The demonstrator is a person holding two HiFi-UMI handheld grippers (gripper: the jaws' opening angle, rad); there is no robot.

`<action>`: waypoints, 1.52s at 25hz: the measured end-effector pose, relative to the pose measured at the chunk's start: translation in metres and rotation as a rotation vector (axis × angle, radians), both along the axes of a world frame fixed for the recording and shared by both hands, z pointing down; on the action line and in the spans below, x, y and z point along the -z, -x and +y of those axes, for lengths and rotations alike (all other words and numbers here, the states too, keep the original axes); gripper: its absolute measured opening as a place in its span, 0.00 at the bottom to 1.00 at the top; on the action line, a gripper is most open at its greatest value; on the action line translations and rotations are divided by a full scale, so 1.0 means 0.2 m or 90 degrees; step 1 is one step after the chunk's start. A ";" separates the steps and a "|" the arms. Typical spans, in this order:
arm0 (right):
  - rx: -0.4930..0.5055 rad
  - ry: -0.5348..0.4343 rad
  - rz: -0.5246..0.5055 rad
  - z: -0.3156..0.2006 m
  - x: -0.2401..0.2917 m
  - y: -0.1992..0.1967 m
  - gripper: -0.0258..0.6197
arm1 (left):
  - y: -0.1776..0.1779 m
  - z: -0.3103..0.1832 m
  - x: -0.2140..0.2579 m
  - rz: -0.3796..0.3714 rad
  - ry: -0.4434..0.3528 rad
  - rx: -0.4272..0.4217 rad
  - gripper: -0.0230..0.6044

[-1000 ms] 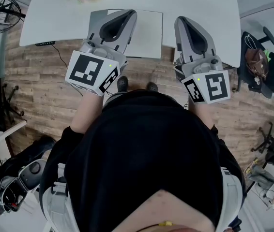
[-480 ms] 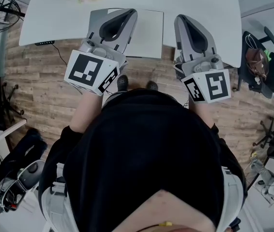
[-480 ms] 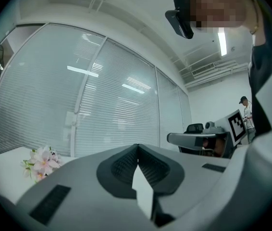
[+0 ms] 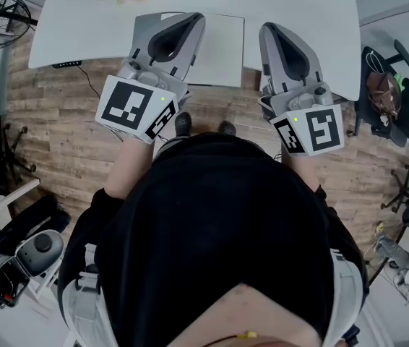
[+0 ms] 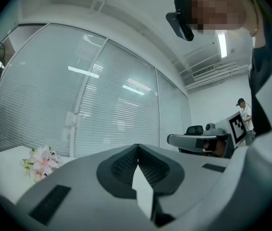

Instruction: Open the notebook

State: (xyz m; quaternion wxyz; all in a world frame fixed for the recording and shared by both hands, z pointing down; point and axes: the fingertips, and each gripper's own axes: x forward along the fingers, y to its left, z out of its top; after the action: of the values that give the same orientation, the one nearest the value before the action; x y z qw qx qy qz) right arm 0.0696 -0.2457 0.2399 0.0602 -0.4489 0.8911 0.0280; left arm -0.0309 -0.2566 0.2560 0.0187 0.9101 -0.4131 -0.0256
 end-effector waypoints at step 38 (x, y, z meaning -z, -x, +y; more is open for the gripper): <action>-0.016 -0.006 0.004 0.06 0.01 -0.01 0.04 | -0.01 0.05 0.01 0.009 -0.006 -0.015 0.06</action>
State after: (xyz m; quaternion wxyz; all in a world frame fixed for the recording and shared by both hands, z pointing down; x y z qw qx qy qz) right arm 0.0721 -0.2335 0.2376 0.0589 -0.4597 0.8854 0.0347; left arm -0.0293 -0.2475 0.2549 0.0178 0.9148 -0.4020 -0.0340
